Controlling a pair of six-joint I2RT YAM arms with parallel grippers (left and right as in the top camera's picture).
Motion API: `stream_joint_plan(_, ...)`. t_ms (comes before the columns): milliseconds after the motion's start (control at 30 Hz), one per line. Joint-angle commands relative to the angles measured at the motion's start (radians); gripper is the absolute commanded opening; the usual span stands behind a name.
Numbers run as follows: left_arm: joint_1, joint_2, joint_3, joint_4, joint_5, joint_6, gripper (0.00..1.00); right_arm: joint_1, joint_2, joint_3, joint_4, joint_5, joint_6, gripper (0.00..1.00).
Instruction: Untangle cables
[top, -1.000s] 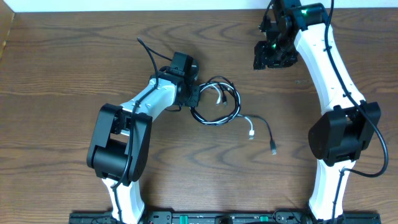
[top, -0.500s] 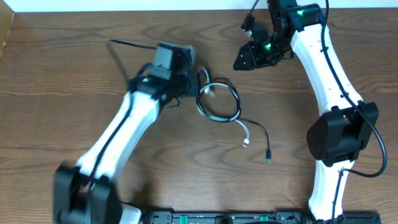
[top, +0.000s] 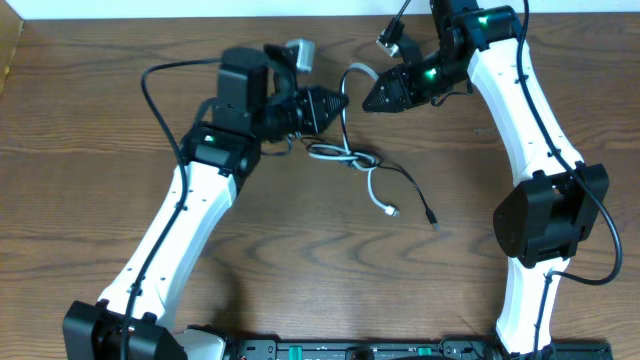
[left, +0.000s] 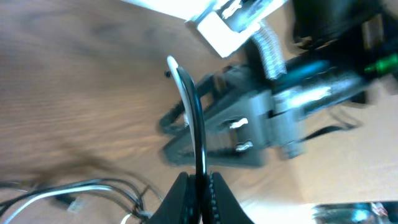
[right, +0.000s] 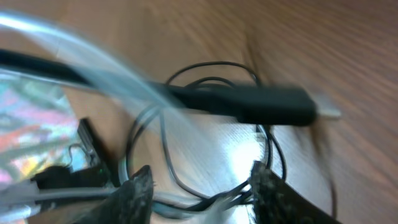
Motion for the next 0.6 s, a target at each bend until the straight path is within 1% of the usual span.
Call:
stream_joint_plan(0,0.041,-0.023,0.009,0.081,0.156,-0.142,0.07,0.01,-0.025,-0.005,-0.006,0.145,0.114,0.48)
stream_joint_plan(100,0.06,-0.023,0.009,0.121,0.162,-0.187,0.07,0.023,-0.025,-0.005,-0.023,0.168,0.097,0.47)
stream_joint_plan(167,0.068,-0.023,0.009,0.134,0.161,-0.196,0.07,0.034,-0.025,-0.005,-0.029,0.231,0.096,0.47)
stream_joint_plan(233,0.068,-0.022,0.009,0.15,0.155,-0.196,0.08,0.043,-0.025,-0.005,-0.032,0.336,0.092,0.48)
stream_joint_plan(267,0.068,-0.022,0.009,0.154,0.151,-0.196,0.07,0.043,-0.025,-0.006,-0.031,0.348,0.079,0.48)
stream_joint_plan(333,0.068,-0.022,0.009,0.159,0.148,-0.196,0.07,0.044,-0.025,-0.006,-0.032,0.317,0.001,0.47)
stream_joint_plan(367,0.068,-0.022,0.009,0.159,0.148,-0.196,0.08,0.043,-0.025,-0.006,-0.038,0.279,-0.062,0.47)
stream_joint_plan(433,0.068,-0.022,0.009,0.159,0.144,-0.207,0.07,0.044,-0.025,-0.006,-0.067,0.202,-0.207,0.51)
stream_joint_plan(467,0.068,-0.022,0.009,0.159,0.133,-0.223,0.07,0.043,-0.025,-0.006,-0.088,0.164,-0.285,0.53)
stream_joint_plan(500,0.068,-0.022,0.009,0.16,0.121,-0.242,0.08,0.043,-0.025,-0.006,-0.1,0.143,-0.326,0.54)
stream_joint_plan(567,0.068,-0.022,0.009,0.164,0.102,-0.279,0.07,0.039,-0.025,-0.006,-0.145,0.065,-0.477,0.55)
